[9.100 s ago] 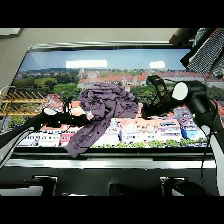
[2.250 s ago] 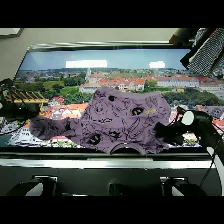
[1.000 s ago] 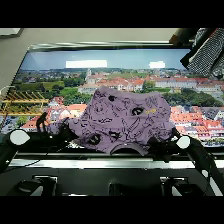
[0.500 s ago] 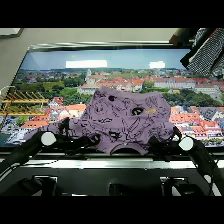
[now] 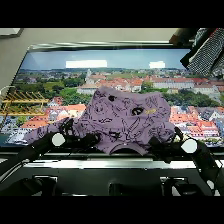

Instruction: Fold the clothes and pants, and hang the long-sleeved shirts on hangers.

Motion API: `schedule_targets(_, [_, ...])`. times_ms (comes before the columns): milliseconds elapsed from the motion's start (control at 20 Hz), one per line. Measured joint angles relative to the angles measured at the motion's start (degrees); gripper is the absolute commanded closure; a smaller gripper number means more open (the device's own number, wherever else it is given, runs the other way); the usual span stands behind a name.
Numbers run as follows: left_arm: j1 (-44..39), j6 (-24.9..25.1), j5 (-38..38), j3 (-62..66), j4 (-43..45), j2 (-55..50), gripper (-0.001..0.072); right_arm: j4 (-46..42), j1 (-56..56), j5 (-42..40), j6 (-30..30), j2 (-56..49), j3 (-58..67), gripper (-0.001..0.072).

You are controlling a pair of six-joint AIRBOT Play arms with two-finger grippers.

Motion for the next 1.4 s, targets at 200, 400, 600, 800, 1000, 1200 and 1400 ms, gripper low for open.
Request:
schedule_targets(200, [1.6,-1.2,-5.4,0.3,2.3,5.4,0.068,0.6,0.0,4.7,1.0,5.3,0.0,0.0674])
schedule_targets(400, [1.7,-7.1,-20.9,0.3,11.1,18.5,0.068,1.0,0.0,16.5,5.0,17.9,0.0,0.0674])
schedule_targets(600, [0.1,-13.9,-32.7,0.3,14.9,31.4,0.0681,1.6,0.0,26.6,16.2,33.9,0.0,0.0674])
schedule_targets(800, [-0.5,-15.7,-35.0,2.2,15.7,33.4,0.0681,3.5,0.0,21.9,21.3,35.5,0.0,0.0673])
schedule_targets(1000, [1.5,-11.8,-32.7,7.2,15.9,24.7,0.0681,6.8,0.0,8.1,16.9,21.2,0.6,0.0672])
schedule_targets(1200, [7.5,-5.0,-29.3,16.3,14.9,8.9,0.068,11.5,0.0,-4.3,7.1,-0.3,5.5,0.0671])
schedule_targets(1400, [11.8,3.1,-29.6,23.8,10.7,-6.8,0.0679,13.3,0.0,-9.2,-1.9,-15.6,11.5,0.0582])
